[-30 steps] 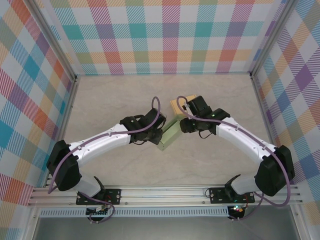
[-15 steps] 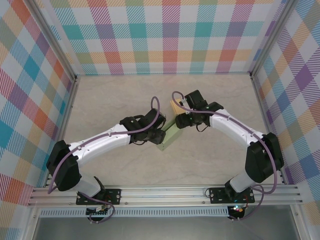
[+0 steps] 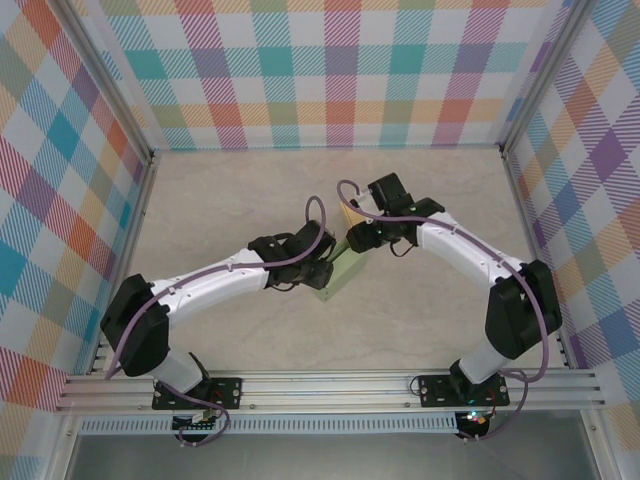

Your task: Fold the paper box

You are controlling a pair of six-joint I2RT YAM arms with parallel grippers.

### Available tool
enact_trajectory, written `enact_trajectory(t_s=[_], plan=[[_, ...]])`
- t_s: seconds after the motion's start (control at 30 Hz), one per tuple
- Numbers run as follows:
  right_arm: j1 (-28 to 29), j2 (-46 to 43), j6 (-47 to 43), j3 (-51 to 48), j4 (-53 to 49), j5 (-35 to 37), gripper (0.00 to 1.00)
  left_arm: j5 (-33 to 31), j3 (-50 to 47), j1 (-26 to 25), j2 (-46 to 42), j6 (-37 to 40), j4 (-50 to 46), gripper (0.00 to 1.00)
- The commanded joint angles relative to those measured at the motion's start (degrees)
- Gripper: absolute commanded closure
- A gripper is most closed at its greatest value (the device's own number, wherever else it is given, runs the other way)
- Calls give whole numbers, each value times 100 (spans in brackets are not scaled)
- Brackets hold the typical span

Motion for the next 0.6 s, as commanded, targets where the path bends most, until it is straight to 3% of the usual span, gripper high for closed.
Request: enact_trajectory(t_s=[0.0, 0.23, 0.57], plan=[[-42, 138, -288, 281, 27, -218, 42, 57, -105, -109, 108, 17, 88, 53], [-46, 278, -349, 392, 24, -210, 48, -32, -157, -116, 257, 43, 3, 54], [-42, 443, -560, 573, -81, -124, 65, -136, -60, -141, 364, 74, -35, 55]])
